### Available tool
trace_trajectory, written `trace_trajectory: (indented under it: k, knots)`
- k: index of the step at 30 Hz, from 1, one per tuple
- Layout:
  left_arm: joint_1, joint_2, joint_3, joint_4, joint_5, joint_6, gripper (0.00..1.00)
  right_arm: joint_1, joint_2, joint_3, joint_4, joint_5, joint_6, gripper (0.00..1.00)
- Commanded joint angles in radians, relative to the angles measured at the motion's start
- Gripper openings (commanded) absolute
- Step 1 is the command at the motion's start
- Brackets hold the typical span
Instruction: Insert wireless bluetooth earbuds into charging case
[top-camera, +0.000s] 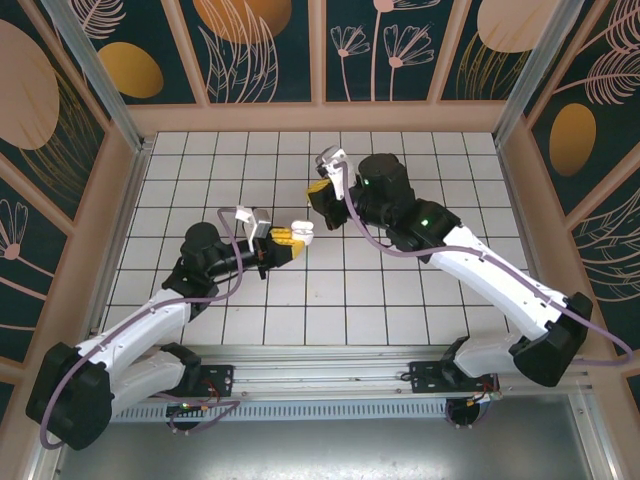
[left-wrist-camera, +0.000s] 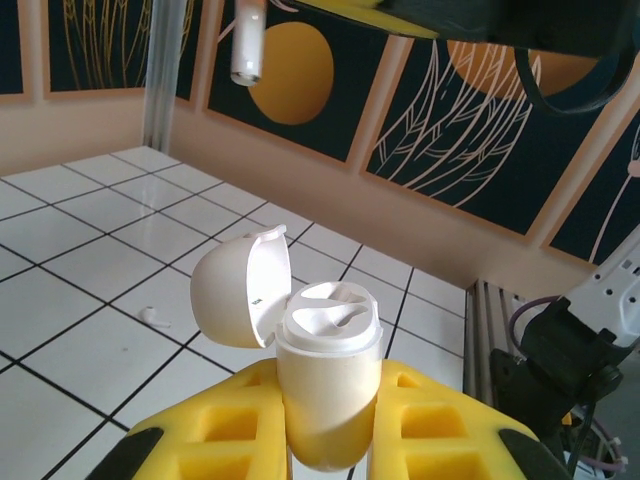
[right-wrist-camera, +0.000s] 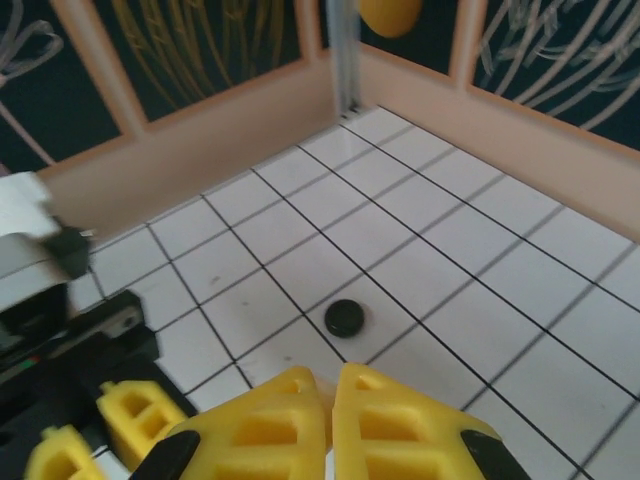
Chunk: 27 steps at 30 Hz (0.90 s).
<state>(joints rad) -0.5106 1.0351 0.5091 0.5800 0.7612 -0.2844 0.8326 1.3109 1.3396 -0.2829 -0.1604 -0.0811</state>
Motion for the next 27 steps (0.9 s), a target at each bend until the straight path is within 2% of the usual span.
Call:
trace_trajectory:
  k: [1, 11, 27]
  knots:
    - [0.000, 0.005, 0.033, 0.048, 0.038, -0.023, 0.00, 0.016, -0.025, -0.008, 0.062, -0.075, -0.055, 0.07]
    - [0.000, 0.012, 0.045, 0.058, 0.044, -0.032, 0.00, 0.058, -0.027, -0.014, 0.010, -0.102, -0.117, 0.06]
    - [0.000, -0.001, 0.060, 0.094, 0.064, -0.075, 0.00, 0.065, -0.083, -0.076, 0.013, -0.085, -0.126, 0.06]
